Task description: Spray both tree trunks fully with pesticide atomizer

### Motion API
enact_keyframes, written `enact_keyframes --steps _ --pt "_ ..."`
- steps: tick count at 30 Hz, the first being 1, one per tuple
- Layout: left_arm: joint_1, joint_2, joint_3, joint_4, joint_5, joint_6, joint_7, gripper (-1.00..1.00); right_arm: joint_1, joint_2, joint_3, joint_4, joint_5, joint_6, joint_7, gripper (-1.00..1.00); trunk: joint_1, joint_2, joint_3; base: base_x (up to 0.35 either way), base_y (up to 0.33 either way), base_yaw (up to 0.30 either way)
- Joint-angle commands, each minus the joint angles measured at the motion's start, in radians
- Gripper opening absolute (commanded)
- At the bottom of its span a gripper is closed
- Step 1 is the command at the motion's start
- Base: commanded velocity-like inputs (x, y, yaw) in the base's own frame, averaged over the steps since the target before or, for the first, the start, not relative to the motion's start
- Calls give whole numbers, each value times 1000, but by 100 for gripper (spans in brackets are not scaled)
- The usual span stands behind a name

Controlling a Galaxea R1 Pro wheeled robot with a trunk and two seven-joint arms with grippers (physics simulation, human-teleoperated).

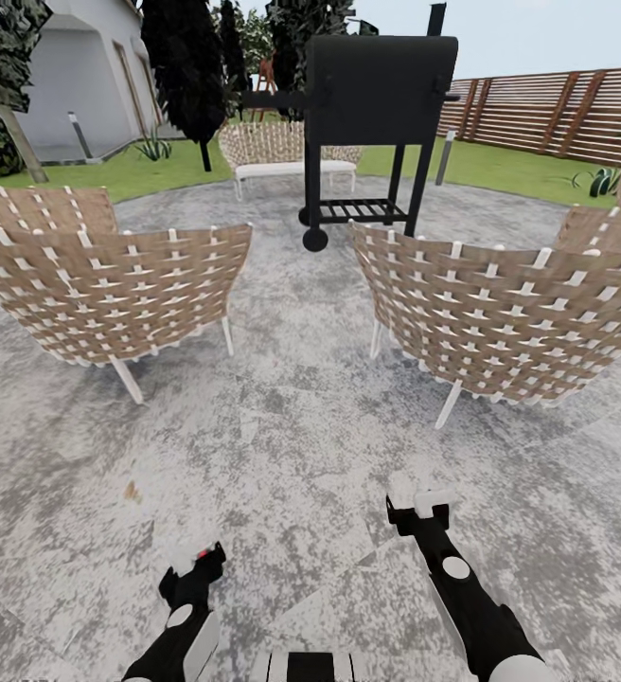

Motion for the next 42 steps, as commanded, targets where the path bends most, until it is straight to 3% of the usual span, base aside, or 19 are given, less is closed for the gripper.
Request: enact_keyframes --steps 1,20,23,35,42 --pt "0 -2 0 -1 8 -5 0 100 0 1 -3 1 10 -3 -2 100 0 -1 -5 0 0 0" --pt "-7 -15 -3 -51 15 -5 -3 100 0 1 -4 -38 9 -3 -2 100 0 -1 -5 0 0 0" --pt "-7 -15 -3 -51 16 -5 -3 100 0 2 -3 -92 8 -1 -3 100 2 -1 -17 0 0 0" --pt "-13 -15 -3 -67 24 -5 -3 100 0 2 -2 -116 7 0 -4 100 7 -4 -76 0 0 0" --pt "-14 -15 -3 -72 38 -5 -9 100 0 2 -3 -116 7 0 -4 100 7 -4 -86 0 0 -16"
